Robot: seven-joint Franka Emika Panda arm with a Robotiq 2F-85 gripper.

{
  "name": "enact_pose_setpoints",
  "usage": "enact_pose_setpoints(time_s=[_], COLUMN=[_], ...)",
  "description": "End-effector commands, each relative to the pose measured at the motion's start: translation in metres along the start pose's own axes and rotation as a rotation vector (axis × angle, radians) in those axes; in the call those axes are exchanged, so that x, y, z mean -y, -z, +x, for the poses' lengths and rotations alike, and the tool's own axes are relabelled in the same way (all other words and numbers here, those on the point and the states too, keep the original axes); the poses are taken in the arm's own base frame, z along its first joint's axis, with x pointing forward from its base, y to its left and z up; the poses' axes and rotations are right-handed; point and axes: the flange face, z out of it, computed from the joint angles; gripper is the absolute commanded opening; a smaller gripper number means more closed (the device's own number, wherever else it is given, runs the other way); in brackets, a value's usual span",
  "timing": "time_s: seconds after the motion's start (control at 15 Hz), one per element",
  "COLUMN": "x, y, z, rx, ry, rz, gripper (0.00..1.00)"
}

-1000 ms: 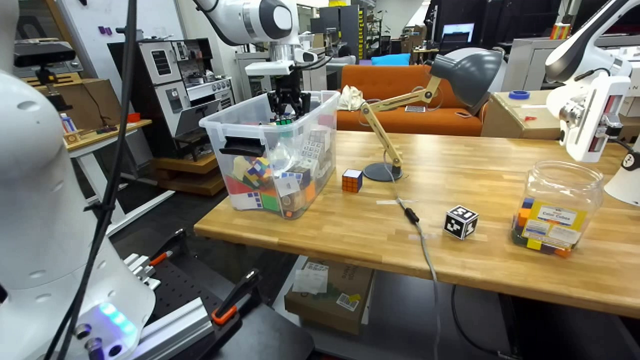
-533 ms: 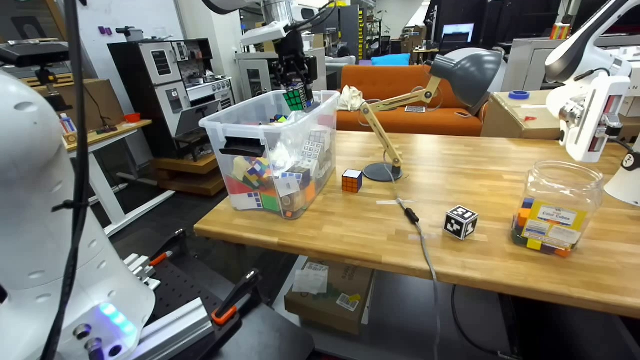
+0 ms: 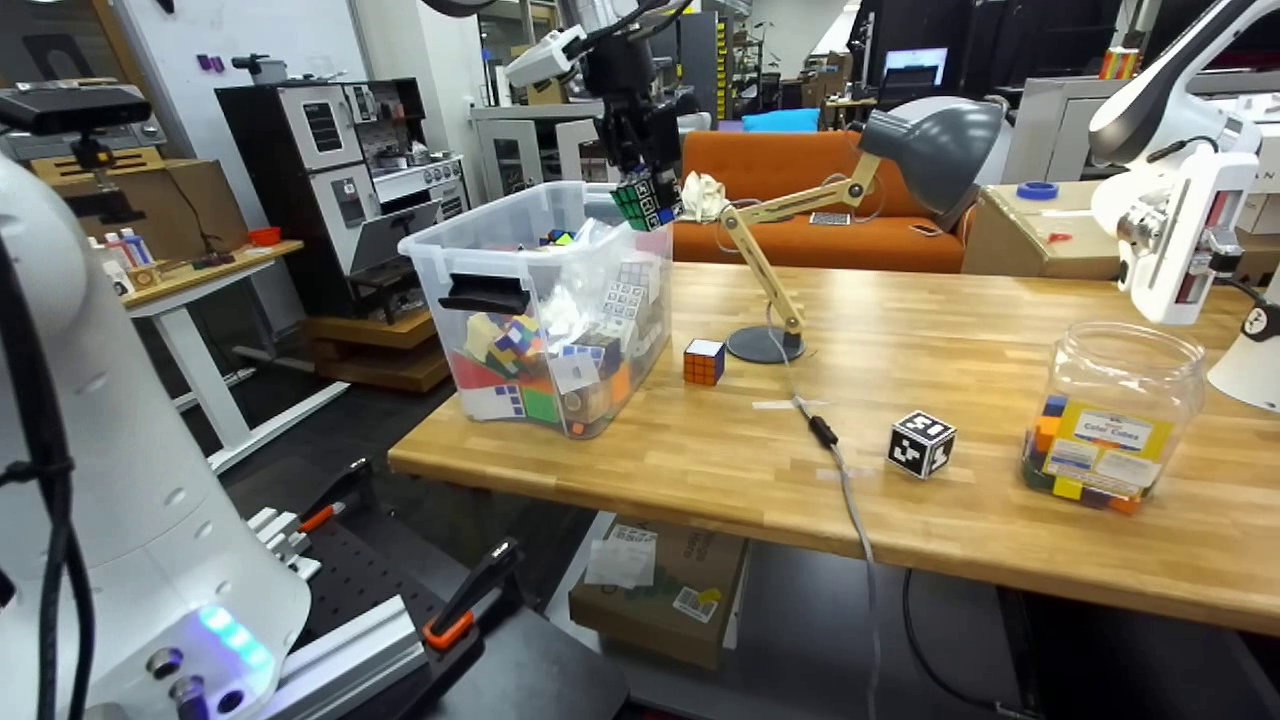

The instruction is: Pick a cube from the jar and place it on the table then turn off the lamp

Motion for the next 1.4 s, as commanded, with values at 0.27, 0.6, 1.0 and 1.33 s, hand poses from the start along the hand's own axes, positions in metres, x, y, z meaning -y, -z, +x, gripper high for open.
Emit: enact_pose_setpoints(time_s=[0.27,0.6,1.0,1.33], x=[-0.035,-0.033,-0.034,-0.048], y=[-0.073,-0.068,-0.073,-0.104], z=[-0.017,-0.02,-0.016,0.032], rx=[0.098,0.108,0.107,0.11], ry=[-0.196,-0.161,-0.166,-0.211], rz=[0.018,0.001,0.005,0.038], gripper=[0.37,0.62,0.37,0.37])
